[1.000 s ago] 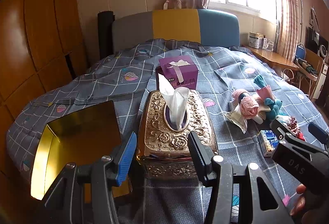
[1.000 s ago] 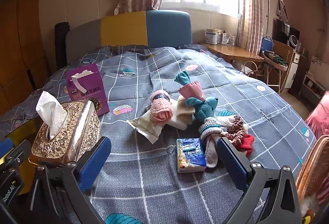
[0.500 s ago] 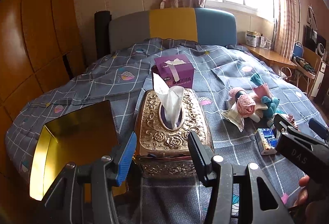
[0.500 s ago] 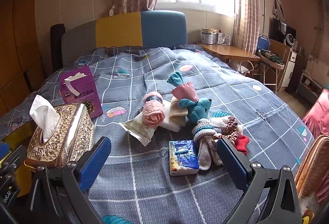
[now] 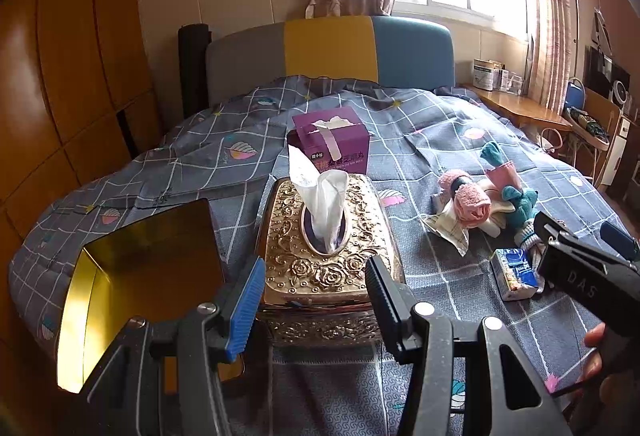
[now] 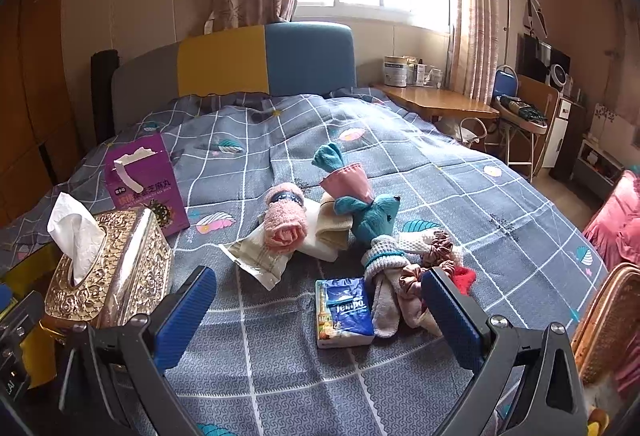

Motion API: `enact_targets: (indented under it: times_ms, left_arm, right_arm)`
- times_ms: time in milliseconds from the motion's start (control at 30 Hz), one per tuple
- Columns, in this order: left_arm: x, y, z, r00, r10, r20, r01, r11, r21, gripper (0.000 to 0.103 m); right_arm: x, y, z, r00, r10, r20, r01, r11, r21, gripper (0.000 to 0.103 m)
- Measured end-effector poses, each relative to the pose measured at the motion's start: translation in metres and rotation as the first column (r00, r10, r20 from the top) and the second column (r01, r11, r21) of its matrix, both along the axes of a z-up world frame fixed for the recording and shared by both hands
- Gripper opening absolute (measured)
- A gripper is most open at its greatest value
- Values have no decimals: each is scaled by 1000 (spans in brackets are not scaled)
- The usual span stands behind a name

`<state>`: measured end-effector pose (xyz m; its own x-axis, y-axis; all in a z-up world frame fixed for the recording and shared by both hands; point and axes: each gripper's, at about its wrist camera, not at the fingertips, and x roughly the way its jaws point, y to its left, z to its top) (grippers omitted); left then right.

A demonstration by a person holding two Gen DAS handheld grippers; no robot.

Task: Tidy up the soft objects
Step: 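Move the left tool toward the pink towel roll beside the tissue box, then grasp the pink towel roll with the left gripper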

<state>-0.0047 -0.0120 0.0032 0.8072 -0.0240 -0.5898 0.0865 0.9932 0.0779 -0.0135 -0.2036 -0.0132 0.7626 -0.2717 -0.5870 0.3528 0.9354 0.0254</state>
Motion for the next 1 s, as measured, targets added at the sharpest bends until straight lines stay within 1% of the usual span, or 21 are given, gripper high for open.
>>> enact_targets:
  times_ms: [67, 267, 433, 567, 600, 633, 700, 800, 867, 900, 967, 1000]
  left_arm:
    - [-1, -2, 0, 1000, -5, 9, 5, 1000, -8, 52]
    - [-1, -6, -1, 1000, -20, -3, 20, 1000, -19, 52]
    - [1, -10, -2, 999, -37, -15, 37, 999, -7, 52]
    - [0, -14, -1, 996, -83, -16, 82, 996, -31, 52]
    - [1, -15, -1, 993, -114, -21, 113, 992, -52, 53]
    - [3, -17, -1, 990, -137, -28, 136, 990, -48, 53]
    - [5, -20, 2, 978, -204, -48, 199, 976, -94, 63]
    - [9, -29, 4, 959, -281, -48, 271, 951, -146, 64]
    - [12, -43, 6, 951, -306, -50, 300, 948, -107, 64]
    - [17, -47, 4, 944, -322, -75, 315, 944, -95, 64]
    - [25, -54, 5, 928, -350, -130, 335, 934, -120, 64]
    - [31, -61, 5, 922, -359, -147, 344, 932, -117, 64]
  right_arm:
    - [1, -4, 1, 1000, -6, 1, 6, 1000, -1, 103]
    - [4, -15, 3, 1000, -20, 5, 20, 1000, -7, 103]
    - [9, -28, 5, 999, -40, 8, 40, 999, -15, 103]
    - [17, -46, 7, 998, -61, 4, 61, 998, -16, 103]
    - [19, -51, 7, 998, -65, 4, 65, 998, -15, 103]
    - [22, -56, 8, 998, -69, 4, 69, 997, -15, 103]
    - [31, -70, 10, 997, -78, 4, 78, 997, -14, 103]
    - [44, -94, 10, 994, -112, 3, 112, 994, -11, 103]
    - [56, -114, 5, 991, -133, -12, 133, 991, 6, 103]
    - [61, -121, 2, 990, -138, -20, 138, 990, 18, 103]
    - [71, -139, -8, 988, -147, -44, 149, 987, 54, 103]
    - [73, -146, -12, 987, -152, -54, 155, 985, 73, 103]
